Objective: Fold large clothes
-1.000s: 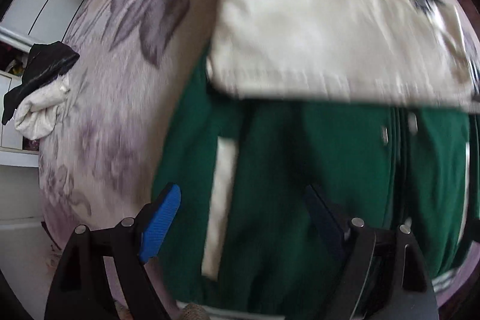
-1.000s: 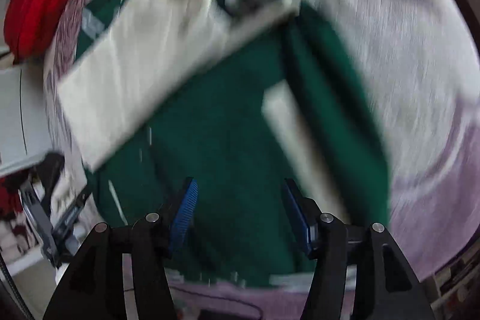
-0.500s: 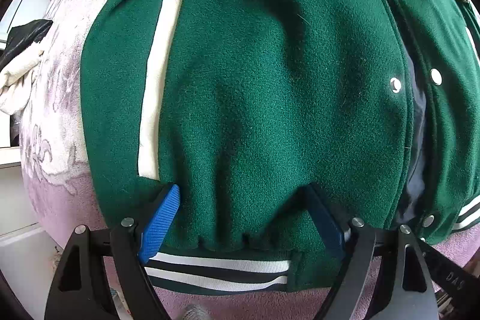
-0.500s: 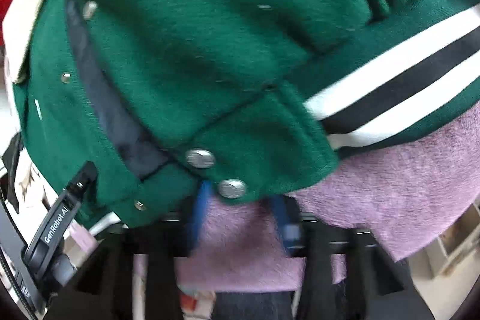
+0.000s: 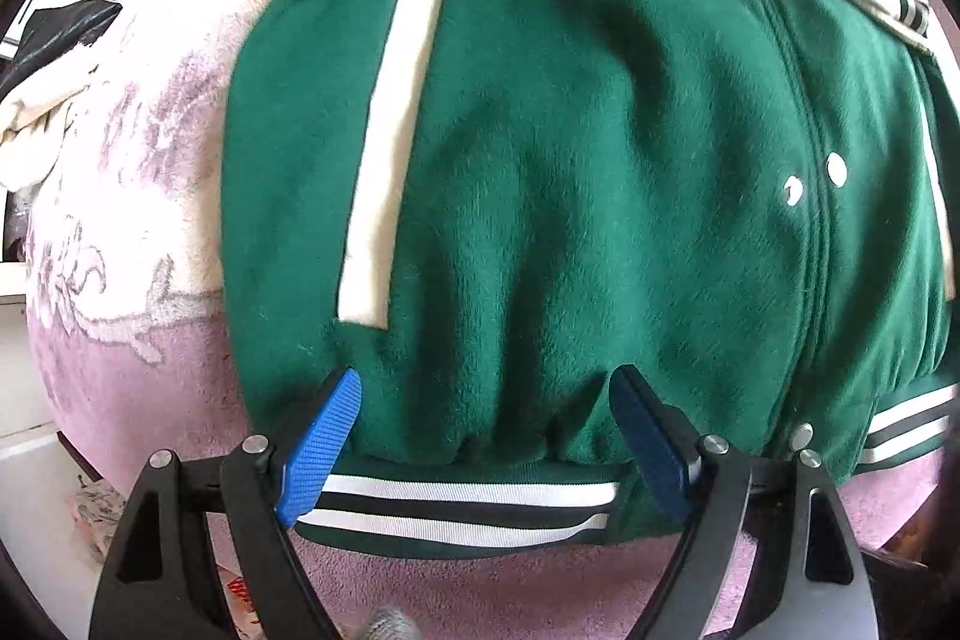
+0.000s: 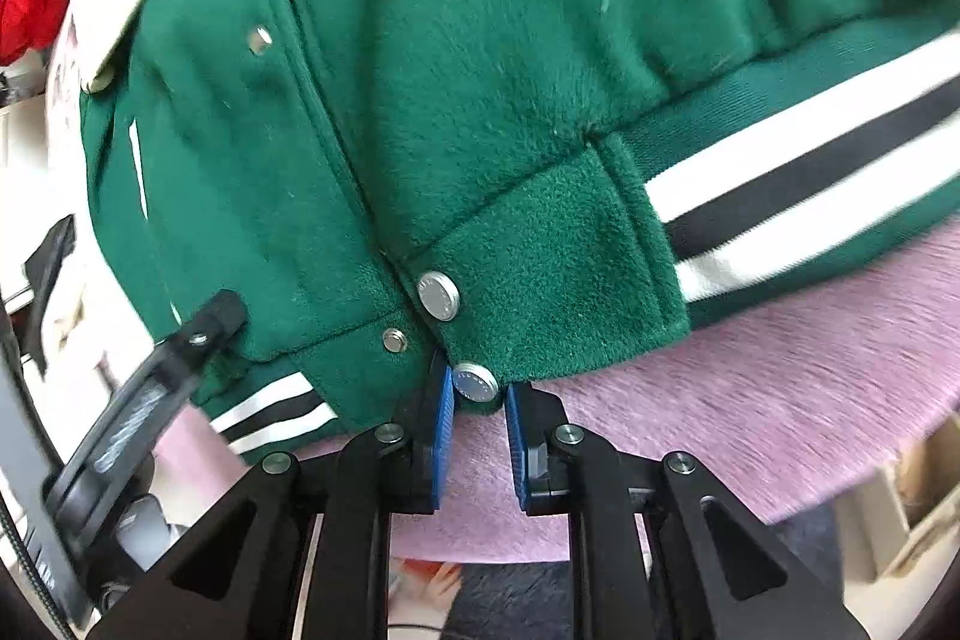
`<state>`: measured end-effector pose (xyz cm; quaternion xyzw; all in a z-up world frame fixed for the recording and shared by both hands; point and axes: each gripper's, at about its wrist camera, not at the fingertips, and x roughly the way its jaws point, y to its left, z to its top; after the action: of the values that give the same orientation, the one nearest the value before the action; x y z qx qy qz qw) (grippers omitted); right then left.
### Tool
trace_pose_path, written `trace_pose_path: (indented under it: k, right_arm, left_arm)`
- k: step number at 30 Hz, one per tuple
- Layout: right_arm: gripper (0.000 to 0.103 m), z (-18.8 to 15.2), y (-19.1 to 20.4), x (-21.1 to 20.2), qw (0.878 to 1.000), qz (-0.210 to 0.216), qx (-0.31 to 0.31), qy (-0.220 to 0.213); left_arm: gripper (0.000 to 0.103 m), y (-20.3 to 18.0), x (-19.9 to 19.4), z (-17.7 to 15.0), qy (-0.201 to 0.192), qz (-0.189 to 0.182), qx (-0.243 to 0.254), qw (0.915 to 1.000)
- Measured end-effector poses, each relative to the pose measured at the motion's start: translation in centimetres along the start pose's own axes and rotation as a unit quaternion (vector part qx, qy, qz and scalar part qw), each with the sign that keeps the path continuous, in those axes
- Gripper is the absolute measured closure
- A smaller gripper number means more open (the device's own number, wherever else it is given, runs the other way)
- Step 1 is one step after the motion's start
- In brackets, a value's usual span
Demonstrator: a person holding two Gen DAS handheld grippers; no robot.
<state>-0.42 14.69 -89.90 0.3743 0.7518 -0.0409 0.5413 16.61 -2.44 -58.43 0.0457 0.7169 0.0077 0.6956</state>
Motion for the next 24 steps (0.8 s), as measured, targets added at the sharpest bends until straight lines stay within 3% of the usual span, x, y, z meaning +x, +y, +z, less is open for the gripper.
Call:
trace_pose_path:
  k: [1,3,4,5,7,11,15,18,20,24]
  right_arm:
    - [0.085,0.4,-0.9,0.9,0.999,0.018,0.016,0.041]
    - [0.085,0.5,-2.8,0.2,0.994,0.065,0.034,0.077]
    - [0.075,0.4,-3.0,-0.8,0.994,0.075,0.024,0.079]
    - [0.056,0.3,-3.3,-2.4,0.994,0.075,0.007,0.073]
    - [0.04,0.3,-4.4,-6.4,0.996,0.075,-0.014,0.047]
    - [0.04,2.4,-6.4,-14.8,0.998,0.066,-0.01,-0.012]
    - [0.04,9.3,-8.8,-23.7,0.995,0.027,-0.017,-0.093]
    - [0.04,16.8,-9.7,-27.9,0.989,-0.022,-0.05,-0.139]
    - [0.04,23.1,-9.5,-29.1,0.985,-0.048,-0.086,-0.144]
    - [0.04,32.7,-7.3,-27.5,0.976,-0.095,-0.162,-0.11]
  left_arm:
    - [0.019,0.0,-0.3,0.2,-0.003,-0.005,-0.002,1.0]
    - [0.019,0.0,-1.2,0.6,-0.011,-0.015,-0.005,0.9998]
    - [0.019,-0.2,-1.8,1.0,-0.017,-0.025,-0.006,0.9995]
    - [0.019,-0.7,-2.3,1.5,-0.022,-0.031,-0.005,0.9993]
    - [0.019,-2.5,-3.3,2.6,-0.034,-0.042,0.005,0.9985]
    - [0.019,-7.4,-4.0,5.4,-0.053,-0.044,0.027,0.9972]
    - [0.019,-12.1,-2.8,8.4,-0.068,-0.006,0.031,0.9972]
    - [0.019,-13.8,-0.6,9.6,-0.064,0.044,0.026,0.9967]
    - [0.018,-13.1,1.3,9.8,-0.045,0.084,0.01,0.9954]
    - [0.006,-10.5,2.9,9.9,-0.034,0.082,-0.053,0.9946]
